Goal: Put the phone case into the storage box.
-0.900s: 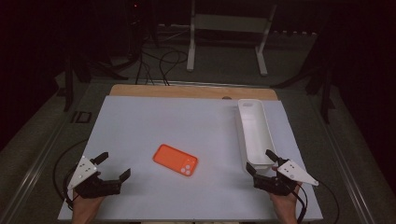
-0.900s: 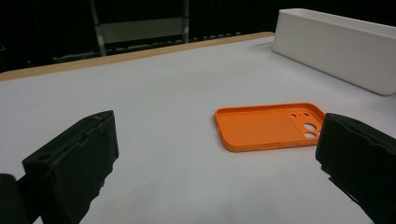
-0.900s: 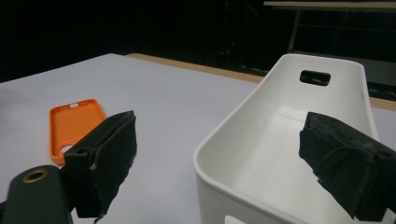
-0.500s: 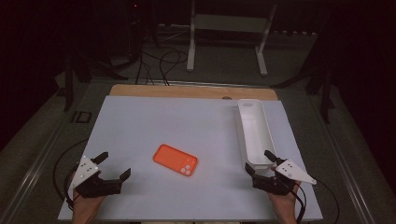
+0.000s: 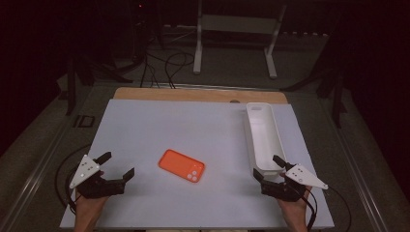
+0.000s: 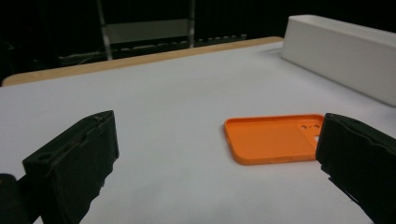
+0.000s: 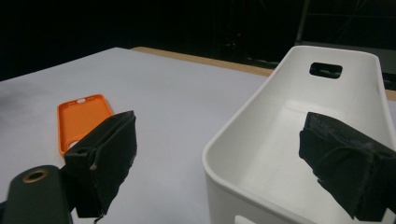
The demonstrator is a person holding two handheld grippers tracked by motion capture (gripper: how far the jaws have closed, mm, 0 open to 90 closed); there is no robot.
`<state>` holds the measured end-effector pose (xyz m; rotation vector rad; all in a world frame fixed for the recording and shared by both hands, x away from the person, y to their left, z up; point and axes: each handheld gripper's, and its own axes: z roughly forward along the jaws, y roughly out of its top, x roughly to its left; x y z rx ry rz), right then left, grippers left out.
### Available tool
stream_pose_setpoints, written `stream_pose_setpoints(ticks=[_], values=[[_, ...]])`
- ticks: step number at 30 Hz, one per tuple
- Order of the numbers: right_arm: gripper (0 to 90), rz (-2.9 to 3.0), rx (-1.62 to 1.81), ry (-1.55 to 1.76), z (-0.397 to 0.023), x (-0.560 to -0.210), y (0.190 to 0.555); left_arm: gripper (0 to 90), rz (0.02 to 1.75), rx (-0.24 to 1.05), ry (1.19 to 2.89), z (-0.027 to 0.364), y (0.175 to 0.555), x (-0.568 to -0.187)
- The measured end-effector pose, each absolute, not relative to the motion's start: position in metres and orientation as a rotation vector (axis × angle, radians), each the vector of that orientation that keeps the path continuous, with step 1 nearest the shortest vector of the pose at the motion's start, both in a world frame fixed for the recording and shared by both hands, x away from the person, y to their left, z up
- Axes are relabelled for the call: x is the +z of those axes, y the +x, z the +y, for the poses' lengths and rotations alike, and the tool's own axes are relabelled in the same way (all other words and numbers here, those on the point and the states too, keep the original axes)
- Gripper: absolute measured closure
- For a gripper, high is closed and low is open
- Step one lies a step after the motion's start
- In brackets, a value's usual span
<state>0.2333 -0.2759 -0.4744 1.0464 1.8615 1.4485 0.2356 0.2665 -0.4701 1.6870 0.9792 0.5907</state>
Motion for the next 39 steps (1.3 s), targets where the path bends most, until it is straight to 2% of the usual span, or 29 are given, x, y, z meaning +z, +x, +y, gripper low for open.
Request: stream_pose_setpoints(ticks=[22,34,39], values=[[11.3,1.858,1.446,1.076,-0.278,-0.479,0.231,1.4,0.938,0.537,1.77,0.234,0.268,-0.468],[11.3,1.865,1.439,1.072,-0.277,-0.481,0.232,6.9,0.93,0.504,1.829,0.218,0.283,-0.476],[11.3,1.864,1.441,1.067,-0.277,-0.48,0.231,12.0,0.945,0.496,1.849,0.214,0.287,-0.481]])
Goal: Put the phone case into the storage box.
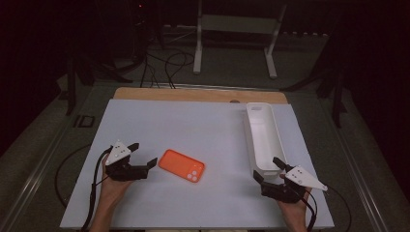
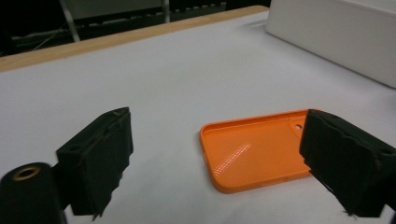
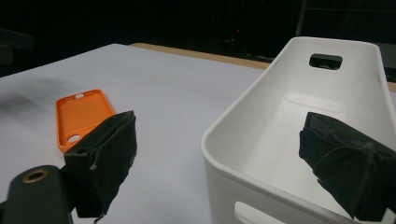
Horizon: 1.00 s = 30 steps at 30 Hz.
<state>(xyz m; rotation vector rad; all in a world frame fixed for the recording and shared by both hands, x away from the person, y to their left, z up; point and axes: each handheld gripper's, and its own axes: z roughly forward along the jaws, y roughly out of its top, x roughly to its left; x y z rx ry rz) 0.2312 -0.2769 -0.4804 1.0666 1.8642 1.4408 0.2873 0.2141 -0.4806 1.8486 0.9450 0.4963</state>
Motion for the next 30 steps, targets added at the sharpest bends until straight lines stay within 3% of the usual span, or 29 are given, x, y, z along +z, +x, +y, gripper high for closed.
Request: stream_pose_setpoints(ticks=[14,22,30], values=[[11.3,1.867,1.443,1.066,-0.277,-0.48,0.231,22.6,0.963,0.477,1.92,0.199,0.298,-0.493],[11.3,1.868,1.44,1.066,-0.277,-0.48,0.231,53.8,0.939,0.389,1.937,0.198,0.304,-0.497],[11.3,1.87,1.437,1.066,-0.277,-0.48,0.231,75.0,0.97,0.304,1.943,0.195,0.31,-0.502]])
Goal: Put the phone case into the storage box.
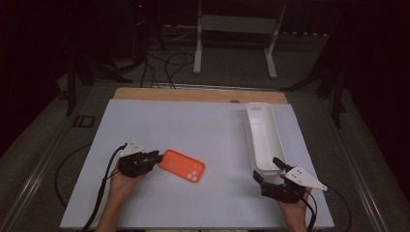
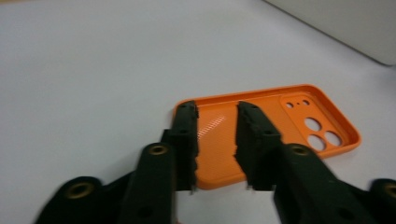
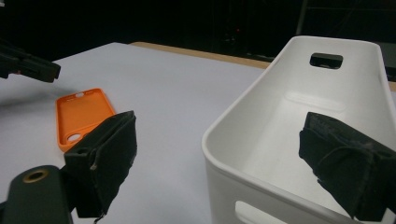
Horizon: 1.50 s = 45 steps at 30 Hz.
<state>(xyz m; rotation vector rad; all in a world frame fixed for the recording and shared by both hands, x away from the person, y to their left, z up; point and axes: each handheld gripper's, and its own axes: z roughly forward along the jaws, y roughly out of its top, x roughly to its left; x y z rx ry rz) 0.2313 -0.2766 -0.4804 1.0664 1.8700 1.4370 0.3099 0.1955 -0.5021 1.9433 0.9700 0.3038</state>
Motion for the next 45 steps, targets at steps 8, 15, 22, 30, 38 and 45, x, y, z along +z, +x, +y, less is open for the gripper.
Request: stream_pose_setpoints(ticks=[8,15,22,30,38,45], values=[[11.3,1.874,1.433,1.065,-0.276,-0.48,0.231,90.0,1.006,0.342,1.966,0.192,0.313,-0.506],[11.4,1.871,1.43,1.072,-0.277,-0.48,0.231,90.0,1.022,0.386,1.971,0.19,0.313,-0.508],[11.4,1.872,1.428,1.072,-0.276,-0.481,0.231,90.0,1.019,0.396,1.988,0.185,0.314,-0.513],[11.5,1.873,1.429,1.073,-0.276,-0.481,0.232,90.0,1.02,0.405,2.032,0.179,0.315,-0.519],[11.5,1.874,1.429,1.073,-0.276,-0.481,0.232,90.0,1.028,0.386,2.066,0.176,0.317,-0.523],[11.6,1.875,1.425,1.07,-0.276,-0.481,0.232,90.0,1.018,0.374,2.111,0.173,0.315,-0.523]])
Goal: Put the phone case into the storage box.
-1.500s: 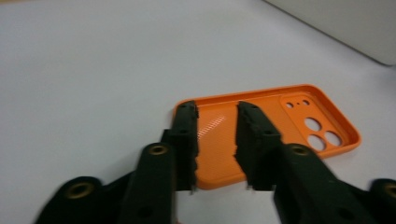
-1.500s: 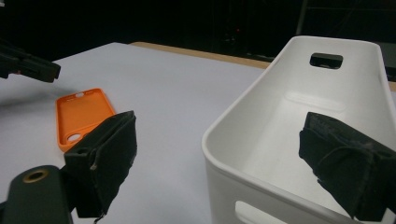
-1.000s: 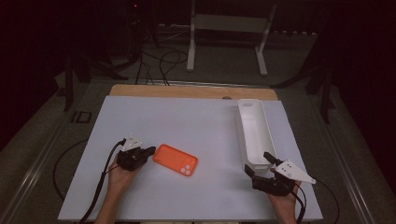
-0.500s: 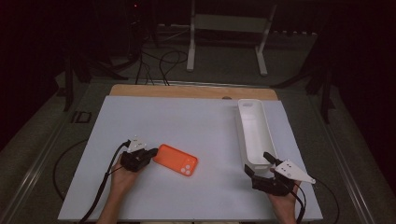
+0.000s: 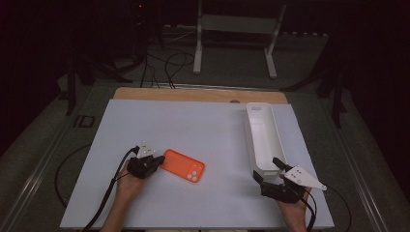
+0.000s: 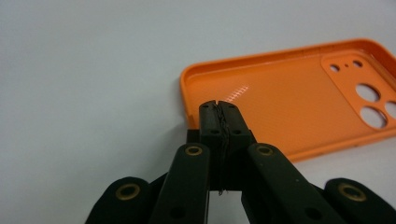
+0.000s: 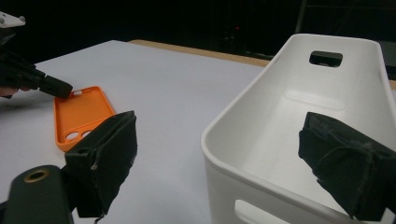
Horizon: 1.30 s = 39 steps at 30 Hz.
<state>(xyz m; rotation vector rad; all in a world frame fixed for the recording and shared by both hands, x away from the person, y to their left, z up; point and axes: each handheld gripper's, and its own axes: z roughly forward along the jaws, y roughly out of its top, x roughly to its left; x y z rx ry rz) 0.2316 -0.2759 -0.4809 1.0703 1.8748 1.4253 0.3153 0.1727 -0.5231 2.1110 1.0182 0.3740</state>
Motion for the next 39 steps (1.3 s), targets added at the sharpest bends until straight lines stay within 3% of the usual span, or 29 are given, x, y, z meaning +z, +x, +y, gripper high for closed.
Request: stream_pose_setpoints(ticks=[39], values=[[11.6,1.877,1.423,1.062,-0.277,-0.479,0.231,90.0,0.947,0.274,2.152,0.177,0.263,-0.522]])
